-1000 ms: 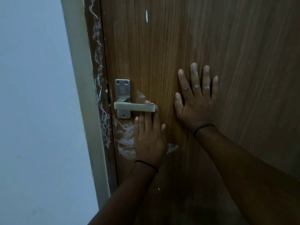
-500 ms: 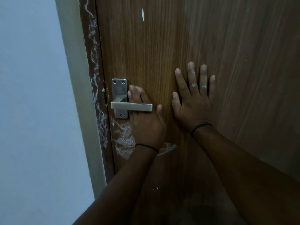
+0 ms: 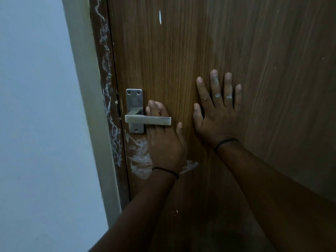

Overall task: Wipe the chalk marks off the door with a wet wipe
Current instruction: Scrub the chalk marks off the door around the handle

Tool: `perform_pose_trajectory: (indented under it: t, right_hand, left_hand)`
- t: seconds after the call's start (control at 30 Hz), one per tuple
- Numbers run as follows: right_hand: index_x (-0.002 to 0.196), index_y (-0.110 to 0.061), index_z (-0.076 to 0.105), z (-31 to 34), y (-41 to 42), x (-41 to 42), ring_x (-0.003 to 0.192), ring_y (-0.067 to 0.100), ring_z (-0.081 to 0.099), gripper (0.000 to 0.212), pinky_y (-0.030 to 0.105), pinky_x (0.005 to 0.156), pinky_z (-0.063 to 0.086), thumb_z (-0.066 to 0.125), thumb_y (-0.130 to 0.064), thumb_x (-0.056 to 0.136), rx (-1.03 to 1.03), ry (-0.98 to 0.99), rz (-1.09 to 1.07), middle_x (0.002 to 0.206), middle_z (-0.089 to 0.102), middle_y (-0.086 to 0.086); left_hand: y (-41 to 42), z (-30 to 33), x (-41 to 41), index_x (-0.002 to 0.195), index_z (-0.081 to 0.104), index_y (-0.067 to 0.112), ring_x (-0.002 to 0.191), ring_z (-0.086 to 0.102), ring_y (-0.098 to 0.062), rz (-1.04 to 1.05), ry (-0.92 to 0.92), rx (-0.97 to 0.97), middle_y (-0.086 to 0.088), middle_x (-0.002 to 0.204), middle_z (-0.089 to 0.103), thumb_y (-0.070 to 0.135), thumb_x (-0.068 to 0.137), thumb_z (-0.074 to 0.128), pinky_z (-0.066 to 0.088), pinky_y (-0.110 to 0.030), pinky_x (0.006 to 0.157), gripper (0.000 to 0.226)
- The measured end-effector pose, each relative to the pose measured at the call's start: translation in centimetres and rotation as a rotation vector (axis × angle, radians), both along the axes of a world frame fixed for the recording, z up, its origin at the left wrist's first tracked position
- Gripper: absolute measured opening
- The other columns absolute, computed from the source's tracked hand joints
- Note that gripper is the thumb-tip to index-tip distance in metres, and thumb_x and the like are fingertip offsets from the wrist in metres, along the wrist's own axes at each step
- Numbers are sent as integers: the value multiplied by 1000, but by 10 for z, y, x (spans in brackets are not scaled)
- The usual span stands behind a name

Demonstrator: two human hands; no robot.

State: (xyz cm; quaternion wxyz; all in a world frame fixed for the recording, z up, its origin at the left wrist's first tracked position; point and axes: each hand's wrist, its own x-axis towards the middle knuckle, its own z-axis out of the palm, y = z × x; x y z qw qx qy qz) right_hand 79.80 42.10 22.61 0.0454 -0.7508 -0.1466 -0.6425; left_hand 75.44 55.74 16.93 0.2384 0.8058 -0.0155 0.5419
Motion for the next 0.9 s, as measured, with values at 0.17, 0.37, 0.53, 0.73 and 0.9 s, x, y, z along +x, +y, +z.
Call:
perform_pose_trajectory:
  t: [0.17,0.37,0.53,0.73,0.9]
  right_hand:
    - [155,-25,22,-2,-1,-3,150,34,12,57,57,120,11,36,-39,101,-5,14,6,162,19,8]
    - [155,-23,23,-10,-6,-2,150,33,13,56,56,120,11,32,-39,102,-37,26,-1,162,20,8]
    - [154,-22,27,-9,-4,-2,149,34,17,56,57,119,14,35,-39,101,-33,6,-2,161,24,9]
    - [153,-21,28,-8,-4,-8,149,35,17,55,58,119,14,38,-37,101,-30,36,12,161,24,10]
    - [153,-22,28,-9,-4,-6,149,34,17,55,56,120,12,35,-38,102,-28,23,3,161,24,9]
  left_hand:
    - [12,-75,-8,155,8,7,152,1,-26,32,123,179,-13,164,1,31,103,28,16,-45,122,61]
    - [37,-106,-16,155,13,9,152,5,-24,94,173,267,-11,164,7,28,101,32,13,-43,122,60]
    - [25,-97,-14,155,11,9,152,4,-24,65,176,240,-11,164,5,31,101,30,9,-41,123,61]
    - [21,-103,-9,156,13,12,152,5,-23,64,164,294,-8,165,5,30,102,29,11,-43,122,59]
    - [26,-103,-12,156,10,9,152,4,-24,99,160,167,-11,164,4,28,102,31,14,-44,122,61]
